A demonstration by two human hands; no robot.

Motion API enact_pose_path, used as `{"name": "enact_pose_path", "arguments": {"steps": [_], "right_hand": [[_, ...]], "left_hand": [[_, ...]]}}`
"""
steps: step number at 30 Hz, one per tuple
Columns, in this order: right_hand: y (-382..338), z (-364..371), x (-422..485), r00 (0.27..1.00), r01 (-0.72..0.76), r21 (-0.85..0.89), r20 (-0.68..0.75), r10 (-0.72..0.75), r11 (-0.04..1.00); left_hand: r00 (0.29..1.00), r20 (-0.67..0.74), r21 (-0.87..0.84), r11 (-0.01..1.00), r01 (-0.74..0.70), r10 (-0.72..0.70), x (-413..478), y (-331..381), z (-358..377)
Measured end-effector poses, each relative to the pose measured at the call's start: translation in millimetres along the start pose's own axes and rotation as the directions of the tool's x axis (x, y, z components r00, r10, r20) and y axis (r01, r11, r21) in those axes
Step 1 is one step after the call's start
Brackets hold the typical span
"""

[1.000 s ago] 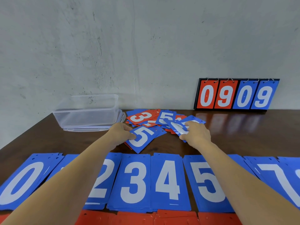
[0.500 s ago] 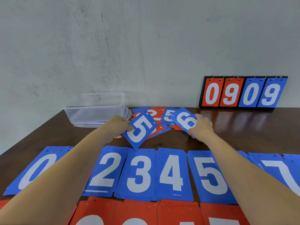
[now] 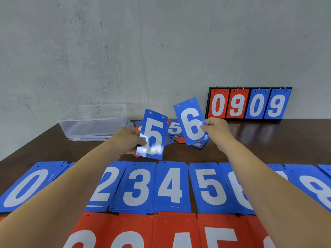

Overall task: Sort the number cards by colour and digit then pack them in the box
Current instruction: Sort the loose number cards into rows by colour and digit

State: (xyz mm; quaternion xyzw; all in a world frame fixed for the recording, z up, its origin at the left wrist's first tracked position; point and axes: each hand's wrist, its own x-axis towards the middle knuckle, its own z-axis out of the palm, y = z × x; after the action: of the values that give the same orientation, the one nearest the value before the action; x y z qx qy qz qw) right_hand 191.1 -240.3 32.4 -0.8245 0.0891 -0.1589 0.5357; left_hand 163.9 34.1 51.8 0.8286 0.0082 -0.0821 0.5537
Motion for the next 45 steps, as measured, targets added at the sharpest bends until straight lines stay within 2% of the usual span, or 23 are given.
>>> {"name": "enact_pose_path", "arguments": {"steps": [8, 15, 18, 22, 27, 30, 36, 40, 42, 45], "right_hand": [[-8, -44, -27, 0.998, 0.055, -0.001, -0.001, -0.055, 0.998], [-14, -97, -76, 0.996, 0.068, -0.03, -0.052, -0.07, 0.997], [-10, -122, -105, 0.998, 0.031, -0.009, -0.063, -0.031, 0.999], [0, -151, -145, 0.994, -0.009, 0.035, -0.107, 0.013, 0.999], [16, -170, -174, 0.971, -0.142, 0.071, -0.184, 0.153, 0.987], [24, -168, -176, 0.96, -0.227, 0.046, -0.161, 0.231, 0.973], [35, -143, -154, 0.962, -0.272, -0.029, -0.038, 0.271, 0.962], [51, -127, -137, 0.961, -0.273, -0.175, -0.001, 0.277, 0.946], [56, -123, -132, 0.973, -0.221, -0.353, -0.022, 0.228, 0.909], [62, -120, -131, 0.979, -0.185, -0.53, -0.031, 0.199, 0.827]], "left_hand": [[0.996, -0.067, -0.2, 0.978, -0.065, 0.052, -28, -4, 30], [0.995, -0.044, -0.166, 0.982, -0.092, 0.086, -61, 1, 61], [0.995, -0.025, -0.162, 0.982, -0.098, 0.095, -78, 3, 78], [0.997, -0.008, -0.086, 0.993, -0.077, 0.076, -101, 5, 101], [0.998, -0.058, -0.022, 0.999, -0.042, 0.04, -113, 4, 125], [0.995, -0.095, 0.043, 0.999, -0.017, 0.021, -112, 3, 135], [0.985, -0.156, 0.197, 0.98, -0.04, 0.071, -101, 0, 153], [0.98, -0.172, 0.394, 0.919, -0.027, 0.103, -88, -4, 163], [0.979, -0.17, 0.545, 0.839, 0.001, 0.109, -87, -5, 166], [0.98, -0.174, 0.694, 0.718, 0.056, 0.092, -91, -5, 169]]}}
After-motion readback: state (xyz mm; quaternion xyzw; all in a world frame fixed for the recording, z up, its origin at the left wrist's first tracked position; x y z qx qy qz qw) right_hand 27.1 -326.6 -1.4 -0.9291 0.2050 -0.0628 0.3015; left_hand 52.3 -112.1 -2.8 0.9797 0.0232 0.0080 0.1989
